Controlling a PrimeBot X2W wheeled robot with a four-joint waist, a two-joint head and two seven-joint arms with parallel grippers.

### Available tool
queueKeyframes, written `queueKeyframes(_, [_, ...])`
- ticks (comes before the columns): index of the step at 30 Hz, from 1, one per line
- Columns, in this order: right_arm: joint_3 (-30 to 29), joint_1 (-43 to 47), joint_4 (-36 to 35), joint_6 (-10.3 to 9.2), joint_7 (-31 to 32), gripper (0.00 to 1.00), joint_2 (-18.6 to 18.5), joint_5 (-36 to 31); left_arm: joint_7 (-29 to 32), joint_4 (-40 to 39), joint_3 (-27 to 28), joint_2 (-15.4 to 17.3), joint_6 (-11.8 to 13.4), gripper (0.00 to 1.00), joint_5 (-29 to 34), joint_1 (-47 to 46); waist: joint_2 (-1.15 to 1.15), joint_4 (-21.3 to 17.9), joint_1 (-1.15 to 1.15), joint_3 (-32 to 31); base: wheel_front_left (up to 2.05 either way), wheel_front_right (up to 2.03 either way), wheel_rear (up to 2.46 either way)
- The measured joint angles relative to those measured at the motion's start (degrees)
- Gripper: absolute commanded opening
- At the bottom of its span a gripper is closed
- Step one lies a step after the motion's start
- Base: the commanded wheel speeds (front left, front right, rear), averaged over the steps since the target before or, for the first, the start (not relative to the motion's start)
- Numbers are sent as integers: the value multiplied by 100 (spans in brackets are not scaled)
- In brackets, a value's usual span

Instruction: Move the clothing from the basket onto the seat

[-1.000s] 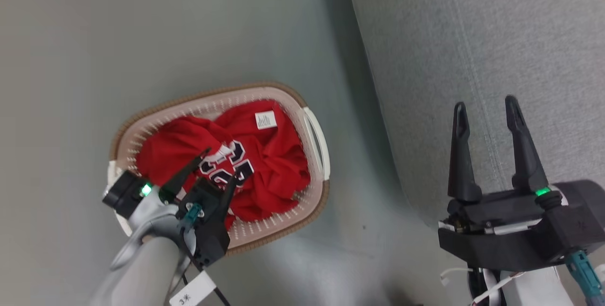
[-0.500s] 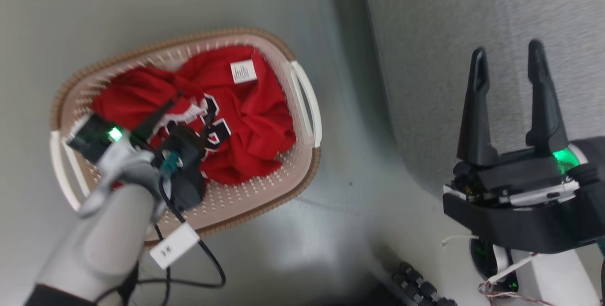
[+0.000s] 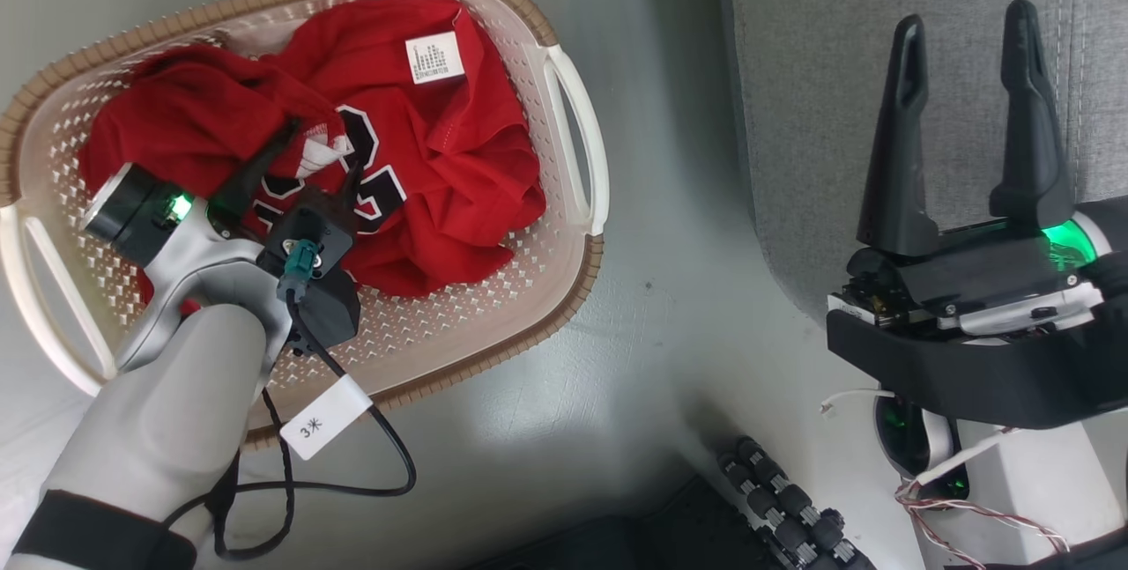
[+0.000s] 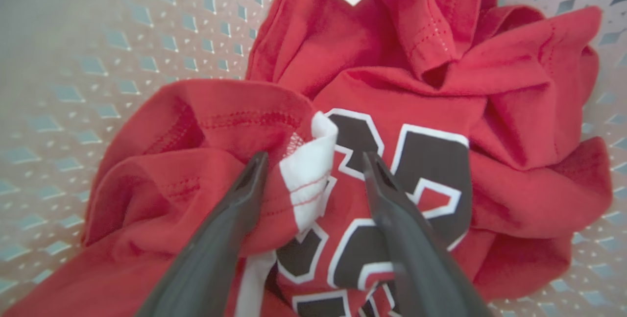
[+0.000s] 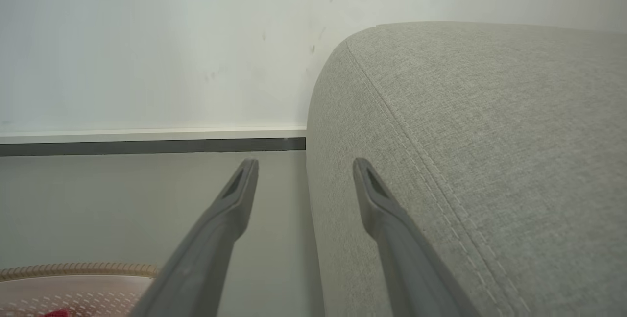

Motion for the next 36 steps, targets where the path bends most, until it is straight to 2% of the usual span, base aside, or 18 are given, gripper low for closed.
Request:
queueKeyframes(2, [15,-11,57,0,0,100,1,22,-43,56,-3,-20,56,75,10,-18,0,-9,0,0,0,0,0])
queueKeyframes(3, [18,-27,93,0,0,100,1,42,-64,91,-4,-40,89,49,15,-38,0,-9,0,-14,0,0,0])
queueKeyframes(4, [18,-53,130,0,0,100,0,51,-75,115,-5,-58,114,38,15,-68,0,-9,-1,-32,0,0,0])
queueKeyframes(6, [15,-87,179,0,0,100,0,52,-116,142,-7,-101,155,0,15,-103,-2,-7,-2,-76,0,0,0])
queueKeyframes(16, [-32,-100,579,0,0,100,0,88,-267,372,-10,-321,230,0,-63,-91,-1,45,-1,-440,0,0,0])
queueKeyframes(21, [-109,-99,902,0,0,100,-1,90,-331,381,11,-549,223,0,-199,-34,-1,101,-1,-714,0,0,0])
queueKeyframes(36, [-272,-101,1971,0,0,100,-3,-115,-343,-153,116,-1027,-183,0,-832,33,-2,545,-2,-1904,0,0,0])
